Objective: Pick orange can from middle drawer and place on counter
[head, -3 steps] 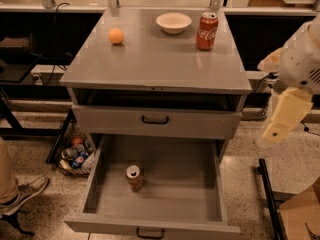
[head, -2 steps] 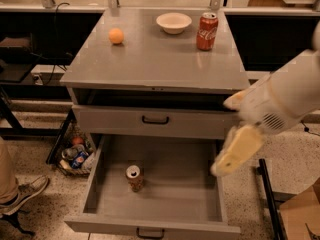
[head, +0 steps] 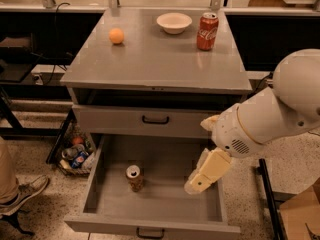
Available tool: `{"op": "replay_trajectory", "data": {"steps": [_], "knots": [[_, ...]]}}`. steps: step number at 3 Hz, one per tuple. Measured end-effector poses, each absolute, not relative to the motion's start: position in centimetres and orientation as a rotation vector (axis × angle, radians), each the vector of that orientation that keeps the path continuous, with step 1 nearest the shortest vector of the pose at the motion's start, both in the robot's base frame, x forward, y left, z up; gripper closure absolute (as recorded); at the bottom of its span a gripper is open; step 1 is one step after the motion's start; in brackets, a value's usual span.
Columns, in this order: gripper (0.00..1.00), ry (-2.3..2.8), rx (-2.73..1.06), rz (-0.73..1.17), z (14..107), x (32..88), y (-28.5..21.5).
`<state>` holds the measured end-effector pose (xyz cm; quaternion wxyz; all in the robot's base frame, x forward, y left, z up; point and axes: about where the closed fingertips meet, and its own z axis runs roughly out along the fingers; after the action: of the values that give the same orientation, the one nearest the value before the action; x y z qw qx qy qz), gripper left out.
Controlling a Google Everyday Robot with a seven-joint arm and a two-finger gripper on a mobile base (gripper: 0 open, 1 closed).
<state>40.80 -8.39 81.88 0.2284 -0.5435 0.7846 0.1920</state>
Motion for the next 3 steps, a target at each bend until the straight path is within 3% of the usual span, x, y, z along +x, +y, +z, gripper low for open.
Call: {"op": "replay_trajectory", "data": {"steps": [2, 3], "knots": [[0.00, 2.177, -1.448, 0.524, 78.9, 41.6, -8.0], [0.00, 2.245, -1.418, 0.582, 69.5, 41.4, -6.5]]}}
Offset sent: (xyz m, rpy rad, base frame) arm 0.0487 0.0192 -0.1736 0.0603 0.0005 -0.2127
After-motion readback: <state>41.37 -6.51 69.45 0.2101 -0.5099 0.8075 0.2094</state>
